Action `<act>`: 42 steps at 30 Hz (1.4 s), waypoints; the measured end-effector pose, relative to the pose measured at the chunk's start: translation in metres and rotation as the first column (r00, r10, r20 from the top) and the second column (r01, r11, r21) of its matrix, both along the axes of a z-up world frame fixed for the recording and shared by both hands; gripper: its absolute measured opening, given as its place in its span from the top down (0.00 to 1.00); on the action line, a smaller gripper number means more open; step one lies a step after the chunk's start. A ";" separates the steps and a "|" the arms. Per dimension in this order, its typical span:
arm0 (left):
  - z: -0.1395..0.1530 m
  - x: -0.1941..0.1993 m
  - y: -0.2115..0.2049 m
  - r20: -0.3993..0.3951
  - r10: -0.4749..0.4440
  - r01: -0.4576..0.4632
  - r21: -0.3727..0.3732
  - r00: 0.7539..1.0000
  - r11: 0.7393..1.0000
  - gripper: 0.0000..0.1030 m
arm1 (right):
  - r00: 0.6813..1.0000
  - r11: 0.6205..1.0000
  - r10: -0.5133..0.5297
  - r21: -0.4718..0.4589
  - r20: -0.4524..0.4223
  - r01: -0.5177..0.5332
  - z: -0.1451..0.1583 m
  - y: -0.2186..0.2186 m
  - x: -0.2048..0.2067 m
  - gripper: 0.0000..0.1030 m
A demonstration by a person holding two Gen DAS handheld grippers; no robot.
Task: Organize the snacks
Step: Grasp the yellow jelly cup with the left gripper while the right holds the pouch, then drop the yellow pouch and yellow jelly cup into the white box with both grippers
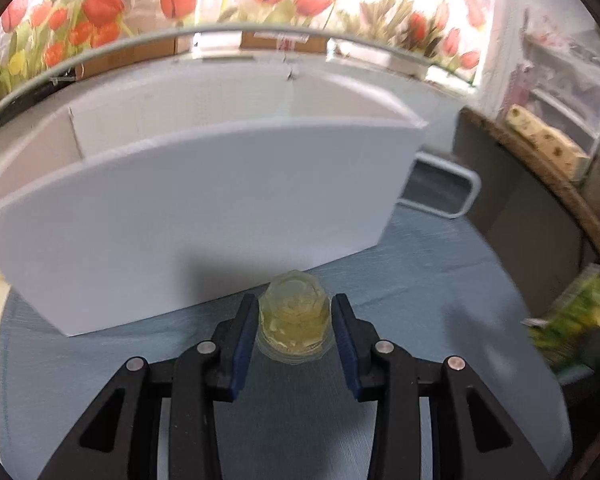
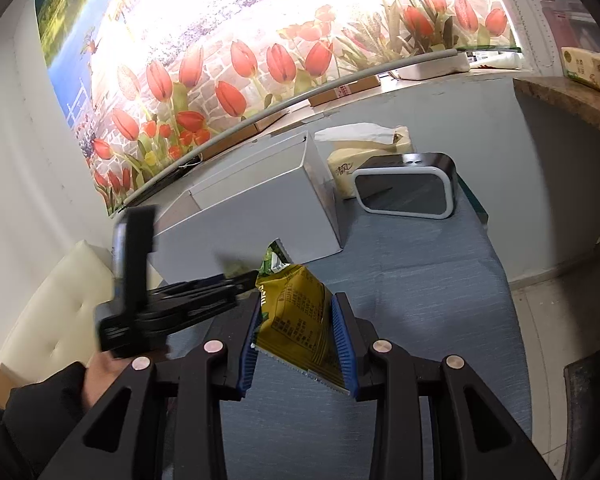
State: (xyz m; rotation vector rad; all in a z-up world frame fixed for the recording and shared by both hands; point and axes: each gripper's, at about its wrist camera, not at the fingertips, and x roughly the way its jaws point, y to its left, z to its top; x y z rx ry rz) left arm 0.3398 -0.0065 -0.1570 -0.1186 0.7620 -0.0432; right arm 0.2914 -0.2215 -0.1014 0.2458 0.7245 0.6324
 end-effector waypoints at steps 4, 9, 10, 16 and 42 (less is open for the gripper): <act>0.032 -0.033 0.010 0.070 -0.031 0.032 0.001 0.997 1.000 0.59 | 1.000 1.000 0.025 0.001 0.020 -0.025 0.008 0.015 -0.001 0.64; 0.074 -0.061 0.047 0.167 -0.024 0.025 -0.007 0.986 1.000 0.59 | 0.995 0.997 0.078 -0.006 0.064 -0.078 0.026 0.053 0.010 0.64; 0.081 -0.063 0.054 0.177 -0.021 0.022 -0.007 0.984 1.000 0.59 | 0.993 0.996 0.091 -0.007 0.076 -0.091 0.031 0.063 0.015 0.64; 0.119 -0.049 0.098 0.232 0.021 -0.020 -0.007 0.972 1.000 0.59 | 0.984 0.990 0.137 -0.040 0.111 -0.134 0.055 0.122 0.060 0.65; 0.115 0.011 0.130 0.170 0.145 -0.157 0.063 0.975 0.985 0.00 | 0.987 0.968 0.024 -0.250 0.159 0.017 0.059 0.146 0.118 0.00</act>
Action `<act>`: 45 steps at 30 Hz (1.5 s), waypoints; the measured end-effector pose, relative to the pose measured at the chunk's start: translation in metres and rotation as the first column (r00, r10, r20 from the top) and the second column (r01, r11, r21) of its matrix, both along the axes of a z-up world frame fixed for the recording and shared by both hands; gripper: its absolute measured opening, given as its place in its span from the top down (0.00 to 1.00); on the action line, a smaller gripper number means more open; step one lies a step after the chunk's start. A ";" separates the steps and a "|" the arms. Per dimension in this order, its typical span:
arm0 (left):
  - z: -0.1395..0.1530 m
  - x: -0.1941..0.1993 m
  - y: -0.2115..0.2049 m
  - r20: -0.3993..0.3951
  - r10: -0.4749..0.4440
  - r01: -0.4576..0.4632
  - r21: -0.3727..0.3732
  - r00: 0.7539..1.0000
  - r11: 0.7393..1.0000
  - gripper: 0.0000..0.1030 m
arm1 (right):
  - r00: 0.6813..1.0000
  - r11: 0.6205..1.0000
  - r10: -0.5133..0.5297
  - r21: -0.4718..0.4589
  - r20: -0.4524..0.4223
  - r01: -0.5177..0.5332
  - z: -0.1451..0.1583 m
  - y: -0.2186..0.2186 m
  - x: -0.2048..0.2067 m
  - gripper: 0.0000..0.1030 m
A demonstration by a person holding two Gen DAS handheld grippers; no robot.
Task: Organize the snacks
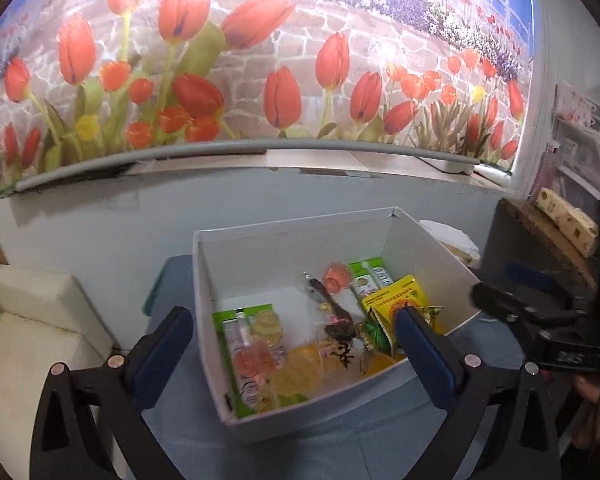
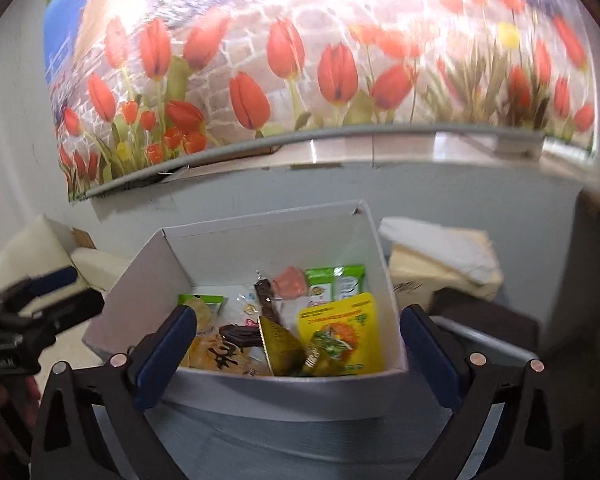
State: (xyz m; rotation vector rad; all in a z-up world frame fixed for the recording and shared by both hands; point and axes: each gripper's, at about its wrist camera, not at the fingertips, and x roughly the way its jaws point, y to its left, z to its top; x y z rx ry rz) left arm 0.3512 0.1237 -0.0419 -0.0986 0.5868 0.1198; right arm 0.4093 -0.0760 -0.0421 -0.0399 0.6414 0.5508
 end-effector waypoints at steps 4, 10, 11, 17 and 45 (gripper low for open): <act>0.012 -0.042 -0.015 0.038 0.051 -0.054 0.091 0.998 0.994 0.00 | 0.998 0.999 0.001 -0.050 0.069 0.002 0.022 -0.006 -0.048 0.00; 0.021 -0.119 -0.021 0.034 0.042 -0.043 0.016 0.999 0.999 0.00 | 0.997 1.000 0.015 -0.025 0.070 -0.013 0.042 -0.031 -0.117 0.00; 0.026 -0.140 -0.021 0.067 0.020 -0.017 -0.041 0.998 0.999 0.00 | 0.996 0.999 0.013 -0.037 0.085 -0.010 0.045 -0.035 -0.128 0.00; 0.040 -0.215 -0.042 0.058 0.017 -0.018 0.018 0.998 1.000 0.00 | 0.994 1.000 0.010 -0.021 0.111 -0.007 0.058 -0.065 -0.202 0.00; 0.058 -0.297 -0.064 0.072 -0.020 0.019 0.004 0.997 1.000 0.00 | 0.992 0.995 0.093 0.038 0.085 -0.096 0.072 -0.080 -0.277 0.00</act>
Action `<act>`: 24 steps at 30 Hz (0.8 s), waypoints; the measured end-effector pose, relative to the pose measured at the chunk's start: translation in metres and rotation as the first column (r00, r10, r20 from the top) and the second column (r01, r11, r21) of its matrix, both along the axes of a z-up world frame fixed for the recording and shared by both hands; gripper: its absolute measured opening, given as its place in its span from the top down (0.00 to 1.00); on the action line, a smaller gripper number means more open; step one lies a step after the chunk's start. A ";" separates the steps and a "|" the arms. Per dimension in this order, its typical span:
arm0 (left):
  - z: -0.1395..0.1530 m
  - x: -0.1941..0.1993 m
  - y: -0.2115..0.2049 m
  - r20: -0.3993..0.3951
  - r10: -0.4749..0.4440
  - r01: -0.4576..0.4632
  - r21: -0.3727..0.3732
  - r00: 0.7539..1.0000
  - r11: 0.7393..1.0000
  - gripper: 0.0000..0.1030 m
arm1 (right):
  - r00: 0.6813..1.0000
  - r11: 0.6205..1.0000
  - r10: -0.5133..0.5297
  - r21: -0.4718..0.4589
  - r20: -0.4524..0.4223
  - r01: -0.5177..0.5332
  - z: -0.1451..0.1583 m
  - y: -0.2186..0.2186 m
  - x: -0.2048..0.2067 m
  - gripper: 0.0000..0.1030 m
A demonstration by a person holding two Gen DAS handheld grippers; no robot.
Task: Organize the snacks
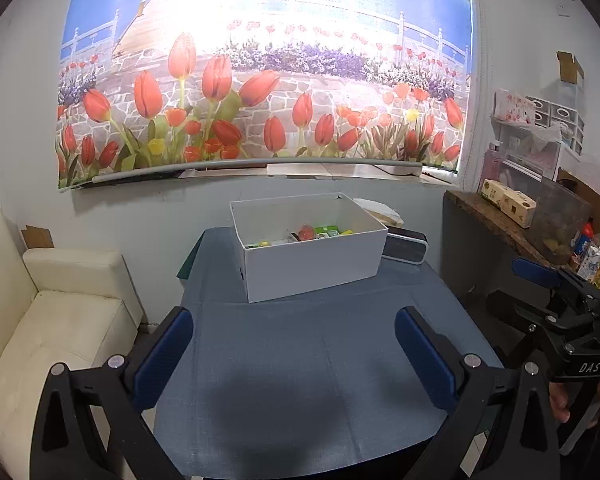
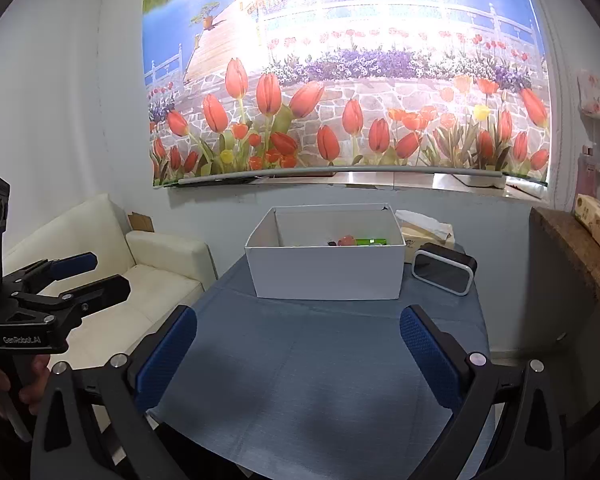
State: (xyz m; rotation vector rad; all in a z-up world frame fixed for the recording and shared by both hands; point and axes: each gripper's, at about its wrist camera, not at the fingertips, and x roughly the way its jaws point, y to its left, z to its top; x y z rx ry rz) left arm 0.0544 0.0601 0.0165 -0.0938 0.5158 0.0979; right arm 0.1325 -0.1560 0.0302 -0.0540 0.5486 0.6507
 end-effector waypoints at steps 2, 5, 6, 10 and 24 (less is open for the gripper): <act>0.000 0.001 0.000 -0.003 0.001 -0.001 0.001 1.000 1.000 0.00 | 1.000 1.000 0.002 0.004 -0.009 -0.002 -0.001 0.000 0.001 0.00; -0.001 0.002 0.001 -0.009 -0.001 0.001 -0.005 1.000 1.000 0.00 | 1.000 1.000 0.001 0.001 -0.012 -0.001 -0.002 0.000 0.002 0.00; -0.001 0.003 0.001 -0.011 -0.003 0.003 -0.005 1.000 1.000 0.00 | 1.000 1.000 0.001 -0.004 -0.014 -0.001 -0.003 0.001 0.002 0.00; -0.002 0.004 0.000 -0.012 -0.007 0.007 -0.003 1.000 1.000 0.00 | 1.000 1.000 0.002 -0.007 -0.020 -0.002 -0.004 0.001 0.002 0.00; -0.002 0.007 0.001 -0.020 -0.012 0.012 -0.008 1.000 1.000 0.00 | 1.000 1.000 0.014 0.002 -0.021 -0.014 -0.003 0.003 0.001 0.00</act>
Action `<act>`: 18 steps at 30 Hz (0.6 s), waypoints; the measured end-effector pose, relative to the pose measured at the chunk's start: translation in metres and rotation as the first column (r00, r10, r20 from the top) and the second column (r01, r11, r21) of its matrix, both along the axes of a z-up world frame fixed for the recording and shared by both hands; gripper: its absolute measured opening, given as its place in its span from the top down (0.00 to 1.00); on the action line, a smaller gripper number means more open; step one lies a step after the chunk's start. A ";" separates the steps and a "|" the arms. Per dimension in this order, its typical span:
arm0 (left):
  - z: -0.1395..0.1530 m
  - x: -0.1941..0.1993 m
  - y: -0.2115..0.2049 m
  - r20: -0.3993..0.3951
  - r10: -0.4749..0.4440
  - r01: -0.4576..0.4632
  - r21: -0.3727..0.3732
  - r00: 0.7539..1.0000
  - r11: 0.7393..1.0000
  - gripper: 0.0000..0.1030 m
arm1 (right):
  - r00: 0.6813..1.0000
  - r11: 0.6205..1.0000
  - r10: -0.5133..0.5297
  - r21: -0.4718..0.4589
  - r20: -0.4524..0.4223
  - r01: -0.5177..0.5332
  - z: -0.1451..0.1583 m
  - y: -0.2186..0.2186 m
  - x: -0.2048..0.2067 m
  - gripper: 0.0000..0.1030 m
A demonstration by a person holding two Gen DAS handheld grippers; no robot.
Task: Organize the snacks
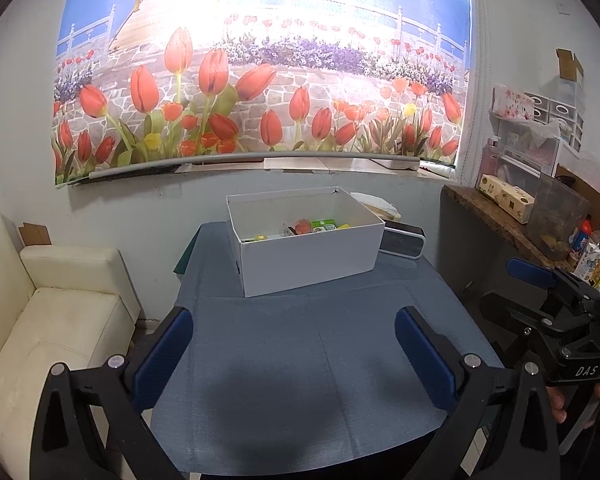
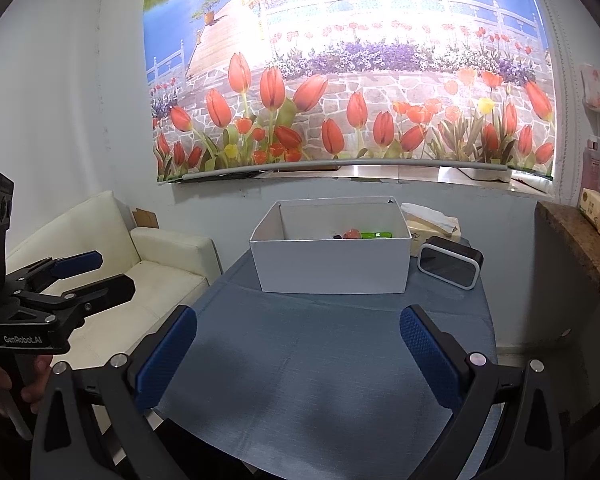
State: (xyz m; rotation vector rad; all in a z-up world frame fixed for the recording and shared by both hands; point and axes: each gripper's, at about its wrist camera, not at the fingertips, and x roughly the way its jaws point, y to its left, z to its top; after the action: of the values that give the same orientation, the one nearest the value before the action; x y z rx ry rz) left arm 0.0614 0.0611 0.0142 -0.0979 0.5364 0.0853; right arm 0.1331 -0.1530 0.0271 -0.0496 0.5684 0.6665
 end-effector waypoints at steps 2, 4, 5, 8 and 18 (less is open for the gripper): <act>0.000 0.000 0.000 -0.001 0.001 -0.001 -0.005 1.000 1.000 0.00 | 1.000 1.000 0.003 -0.003 -0.001 -0.003 0.000 0.001 0.000 0.00; -0.001 -0.002 -0.001 0.000 0.001 -0.001 -0.003 1.000 1.000 0.00 | 1.000 1.000 0.003 -0.004 0.002 -0.003 0.000 0.001 -0.002 0.00; -0.001 -0.002 -0.001 0.000 -0.001 0.001 -0.002 1.000 1.000 0.00 | 1.000 1.000 0.003 -0.001 0.002 -0.003 0.001 0.000 -0.002 0.00; -0.001 -0.003 -0.001 0.000 -0.003 0.003 -0.005 1.000 1.000 0.00 | 1.000 1.000 0.004 0.003 0.004 -0.004 0.002 0.000 -0.003 0.00; -0.004 -0.004 -0.001 -0.007 0.000 0.000 -0.001 1.000 1.000 0.00 | 1.000 1.000 0.008 0.007 -0.001 -0.008 0.002 0.000 -0.004 0.00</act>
State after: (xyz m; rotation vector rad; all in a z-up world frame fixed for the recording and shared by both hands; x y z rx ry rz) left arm 0.0571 0.0598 0.0106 -0.0990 0.5430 0.0853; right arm 0.1293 -0.1528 0.0290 -0.0449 0.5665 0.6768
